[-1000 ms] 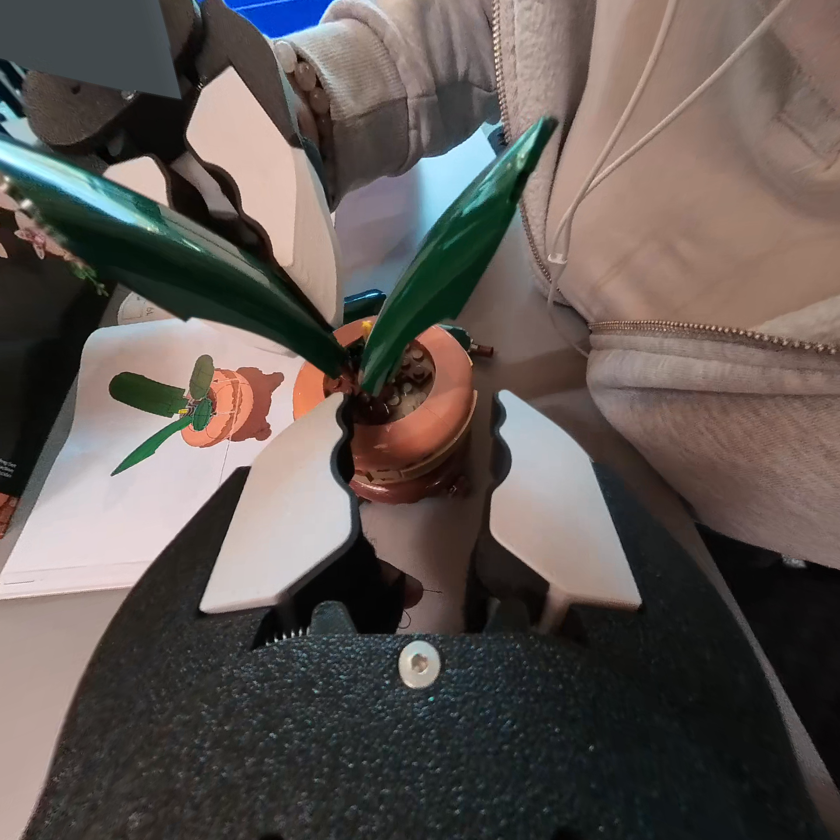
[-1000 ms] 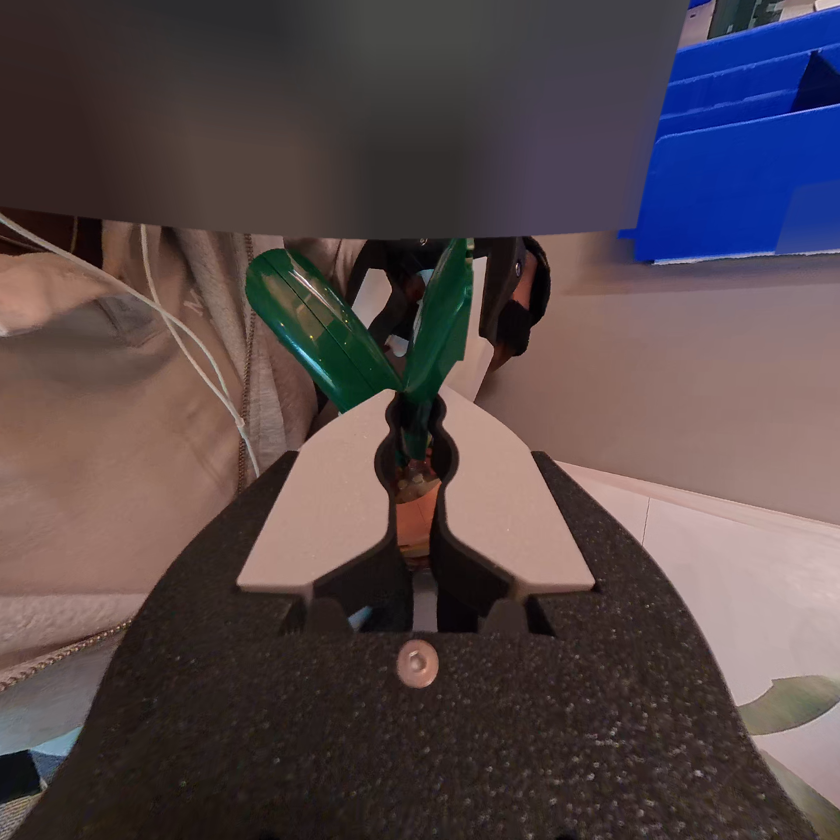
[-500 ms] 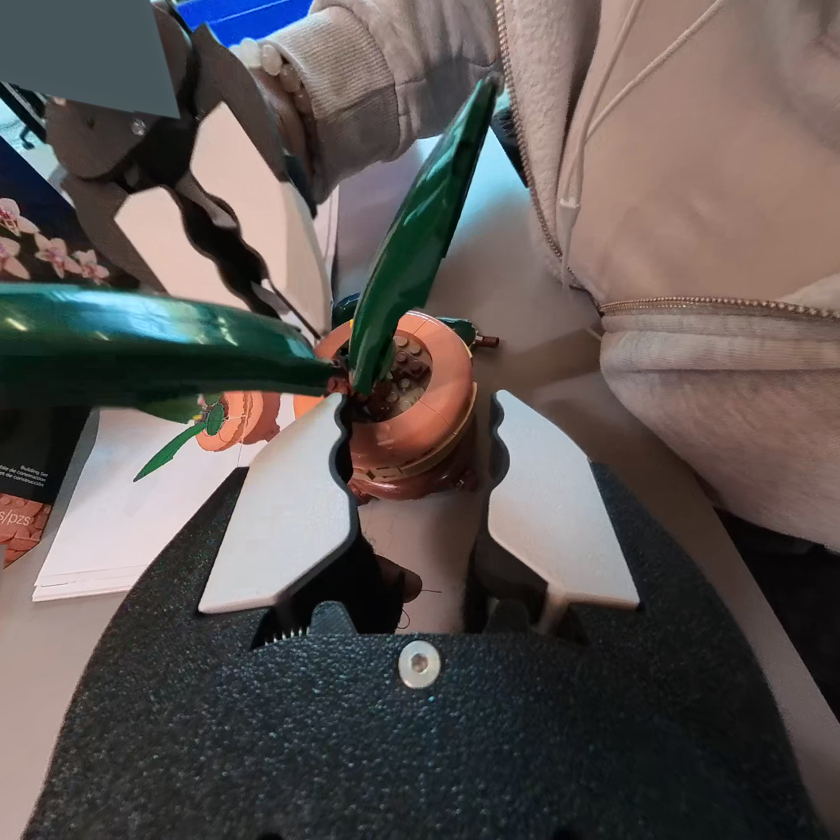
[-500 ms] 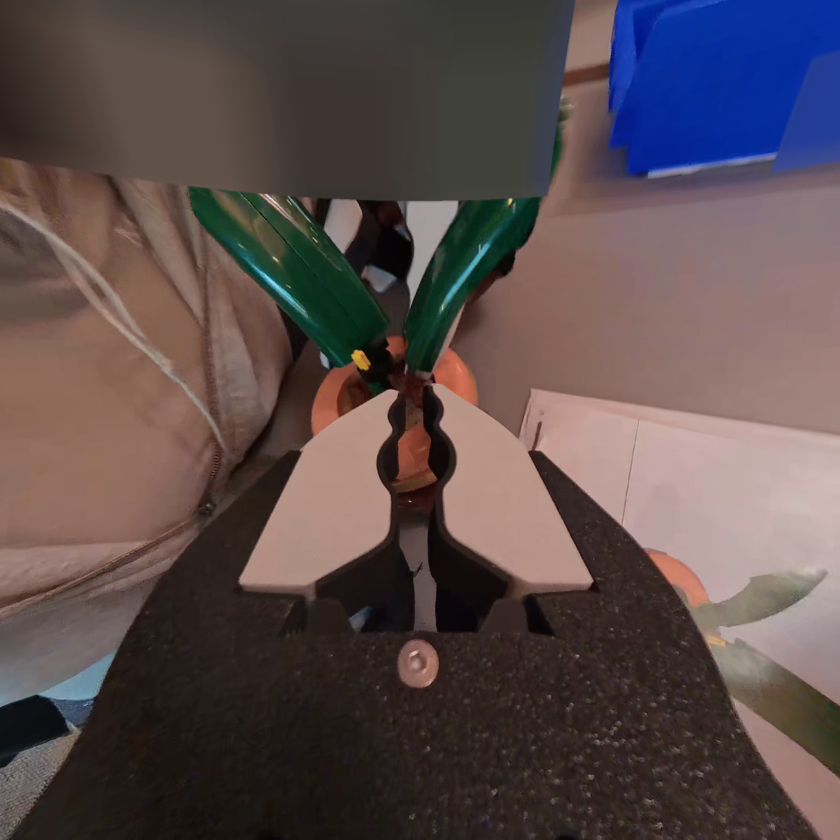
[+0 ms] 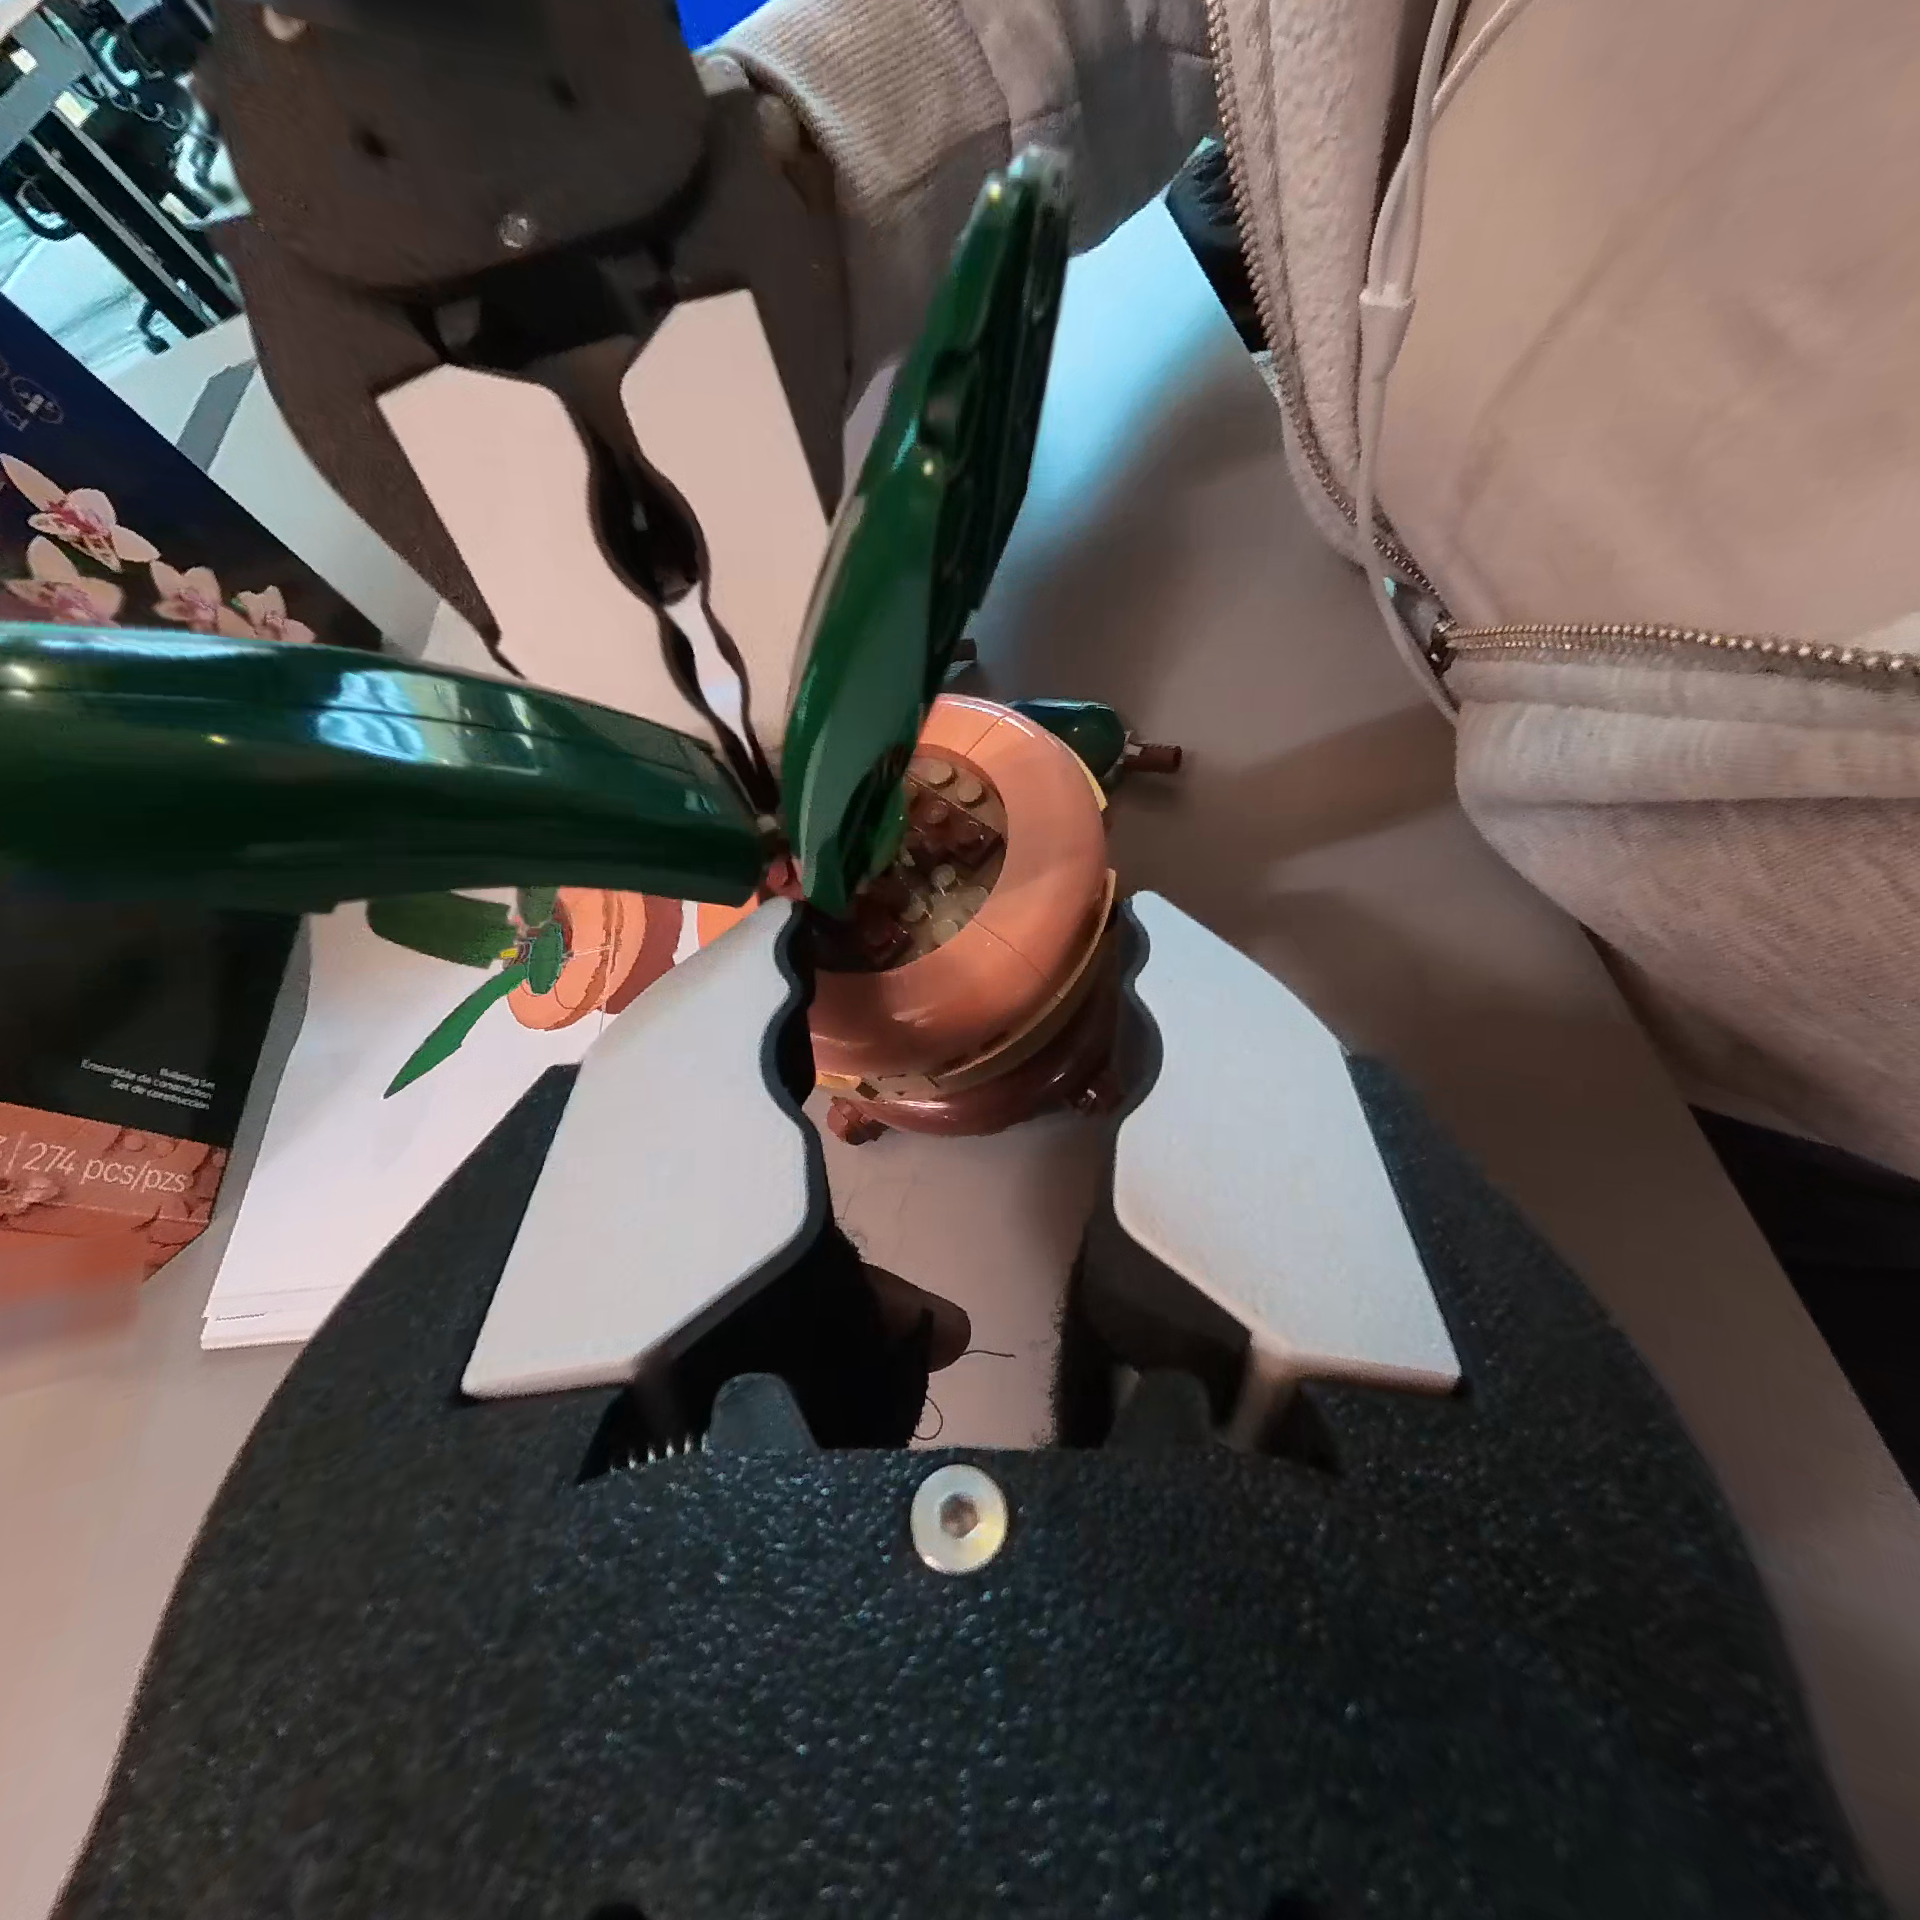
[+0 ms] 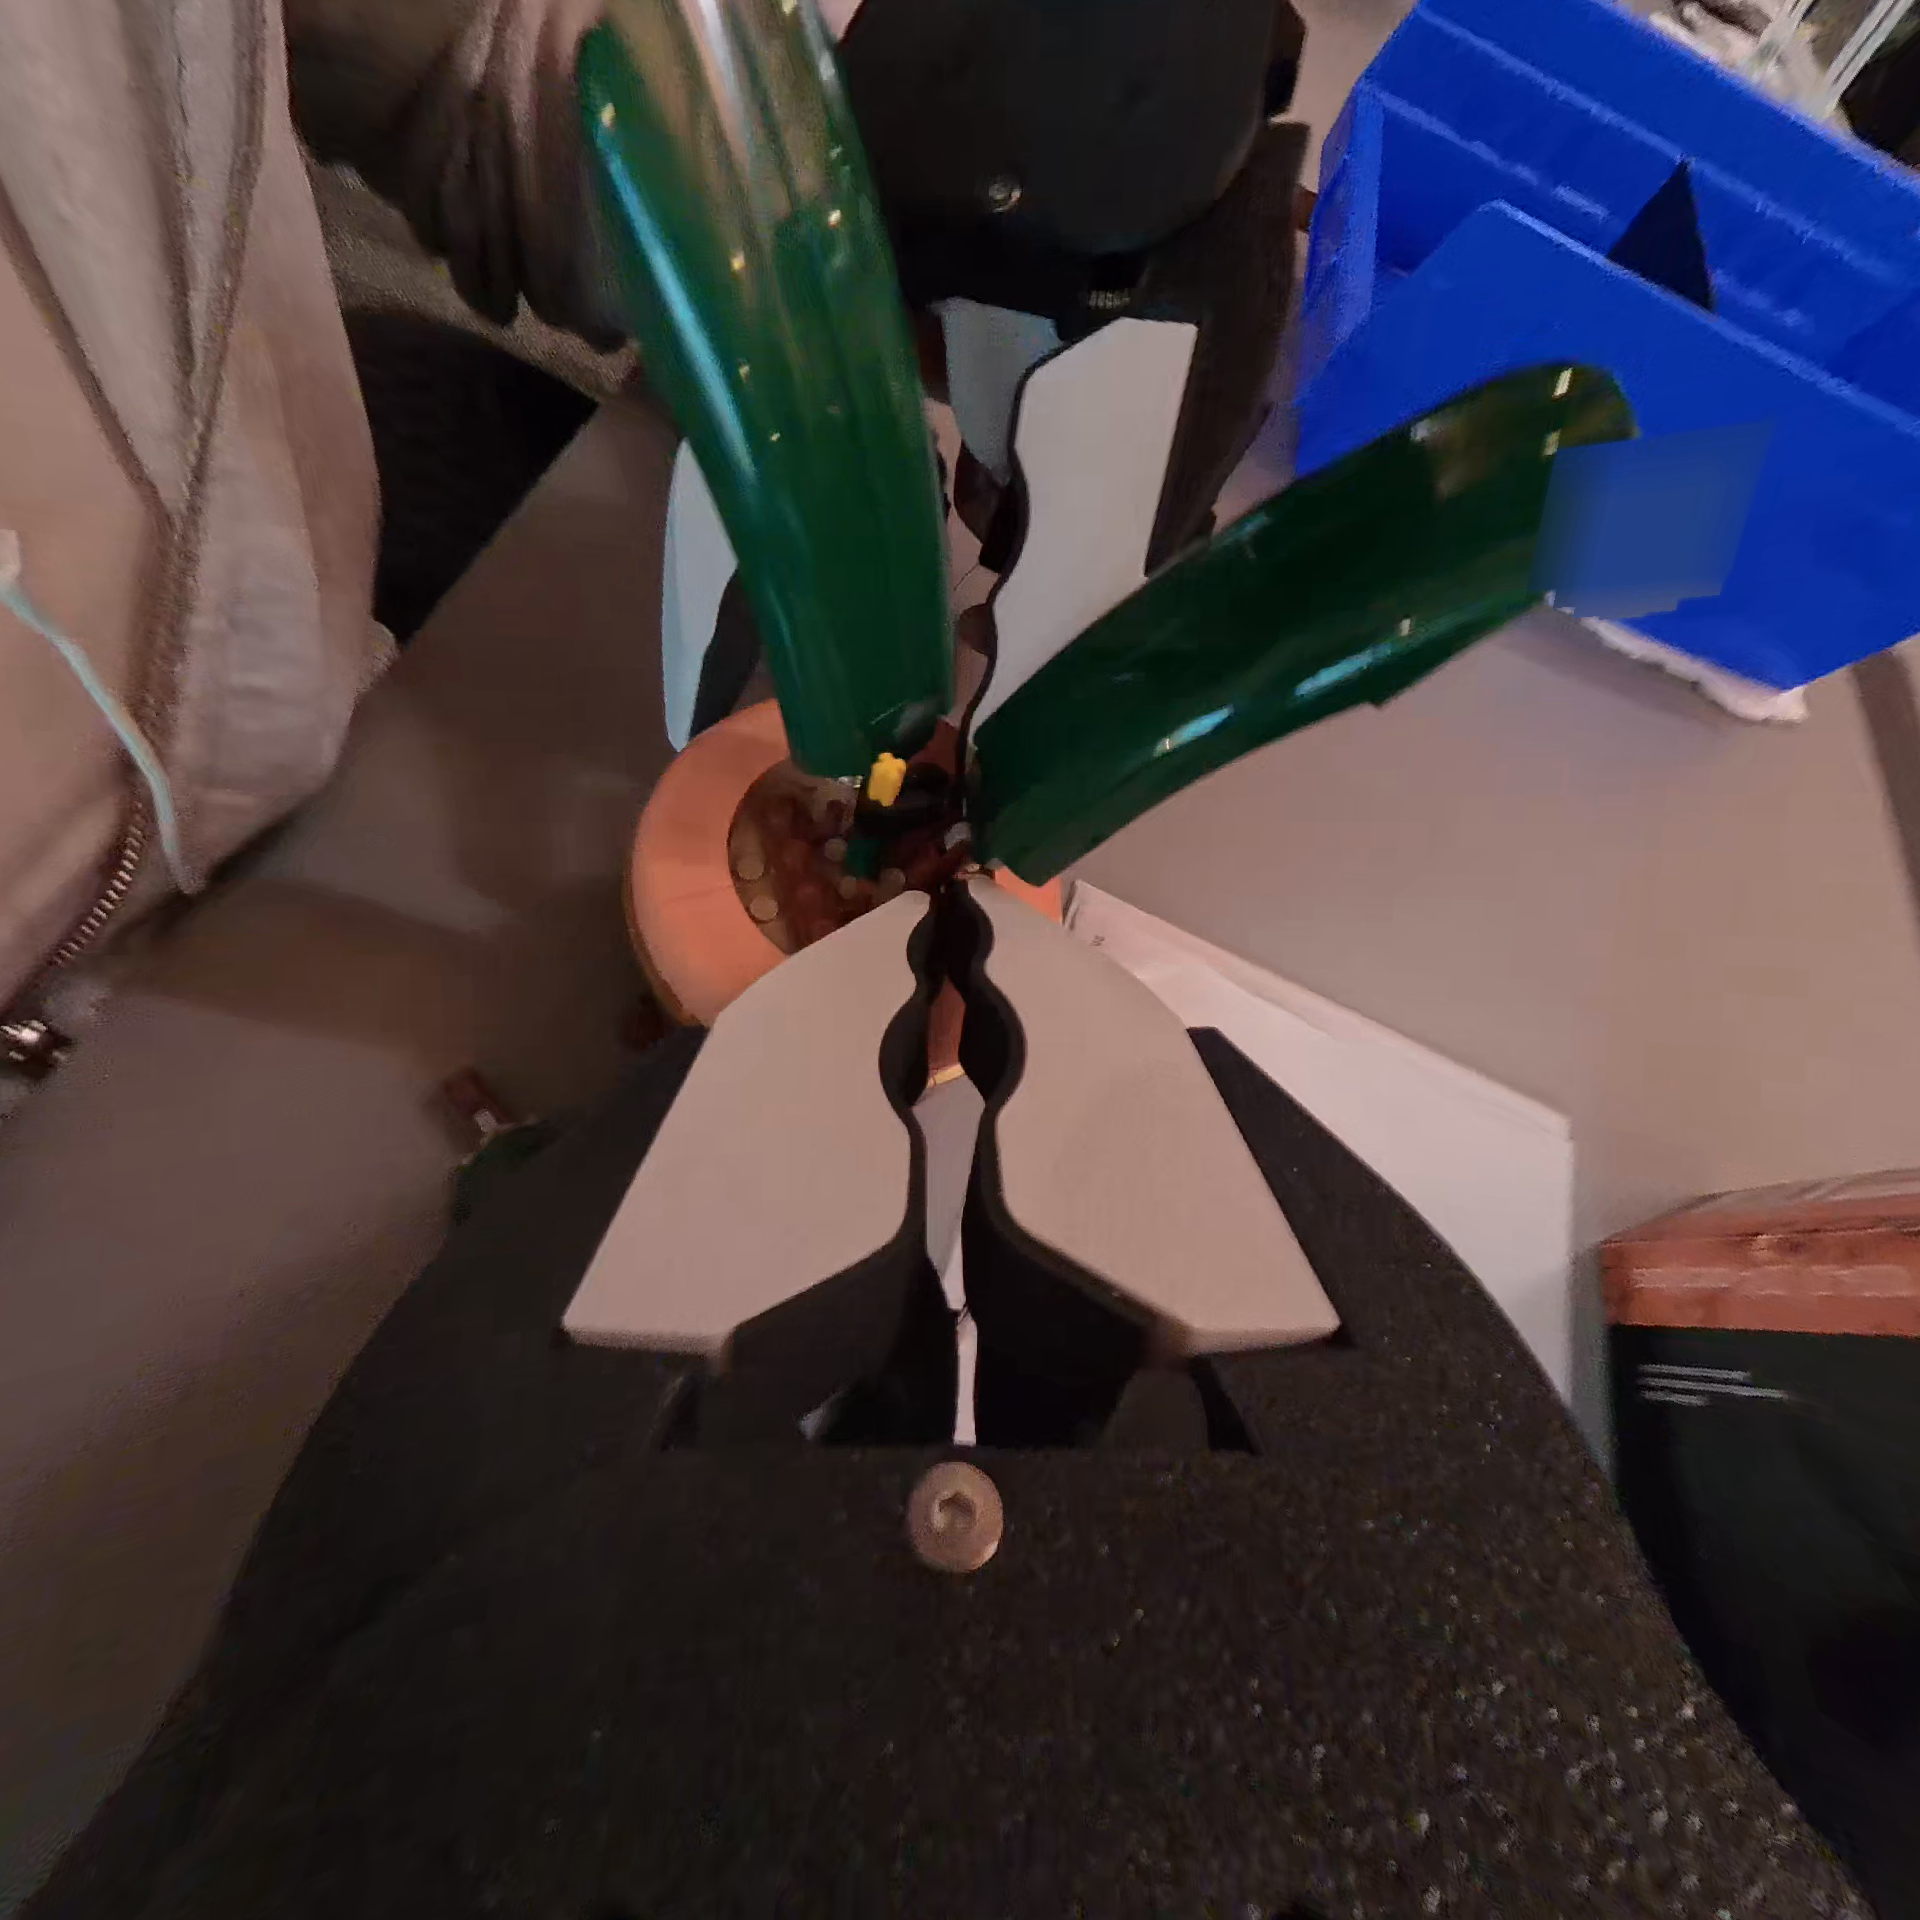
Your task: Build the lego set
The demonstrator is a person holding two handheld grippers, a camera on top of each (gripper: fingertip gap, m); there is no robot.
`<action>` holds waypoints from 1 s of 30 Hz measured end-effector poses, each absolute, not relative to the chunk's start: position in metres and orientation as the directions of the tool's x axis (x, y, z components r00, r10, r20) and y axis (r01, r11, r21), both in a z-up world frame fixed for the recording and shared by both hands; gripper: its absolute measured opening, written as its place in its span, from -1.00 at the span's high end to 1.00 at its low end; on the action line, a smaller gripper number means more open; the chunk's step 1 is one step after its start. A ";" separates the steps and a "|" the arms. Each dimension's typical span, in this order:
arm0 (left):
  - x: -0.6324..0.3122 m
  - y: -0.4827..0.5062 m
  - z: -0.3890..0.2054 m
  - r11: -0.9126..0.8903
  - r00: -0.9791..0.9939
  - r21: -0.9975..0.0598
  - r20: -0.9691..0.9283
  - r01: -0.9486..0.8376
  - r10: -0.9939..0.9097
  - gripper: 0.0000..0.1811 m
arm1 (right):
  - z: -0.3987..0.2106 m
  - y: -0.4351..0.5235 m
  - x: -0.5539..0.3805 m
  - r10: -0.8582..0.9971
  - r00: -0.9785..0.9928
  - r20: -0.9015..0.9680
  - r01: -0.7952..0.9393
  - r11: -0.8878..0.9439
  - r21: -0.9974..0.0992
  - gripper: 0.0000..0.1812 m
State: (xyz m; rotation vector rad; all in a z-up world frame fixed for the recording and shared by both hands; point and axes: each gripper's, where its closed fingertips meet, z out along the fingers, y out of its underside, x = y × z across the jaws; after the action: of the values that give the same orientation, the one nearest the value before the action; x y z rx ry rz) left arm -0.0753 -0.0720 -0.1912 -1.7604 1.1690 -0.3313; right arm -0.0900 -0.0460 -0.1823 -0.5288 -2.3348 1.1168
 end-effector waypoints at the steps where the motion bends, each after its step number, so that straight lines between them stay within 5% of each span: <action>1: -0.075 -0.072 -0.191 -0.076 0.503 -0.823 -0.267 -0.562 -0.822 0.40 | -0.182 -0.046 -0.090 0.523 -0.799 0.299 0.111 0.615 -0.781 1.00; 11: -0.076 -0.074 -0.192 -0.026 0.479 -0.826 -0.301 -0.563 -0.824 0.40 | -0.184 -0.045 -0.090 0.430 -0.811 0.396 0.071 0.745 -0.663 1.00; 30: -0.074 -0.077 -0.188 -0.008 0.395 -0.829 -0.258 -0.559 -0.882 0.49 | -0.184 -0.047 -0.089 0.472 -0.780 0.411 0.031 0.685 -0.728 1.00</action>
State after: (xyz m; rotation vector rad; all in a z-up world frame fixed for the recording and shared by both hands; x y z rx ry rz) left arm -0.0735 -0.0769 -0.1879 -1.6869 1.2804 -0.4190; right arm -0.0889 -0.0465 -0.1836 -0.3842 -2.3062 0.9821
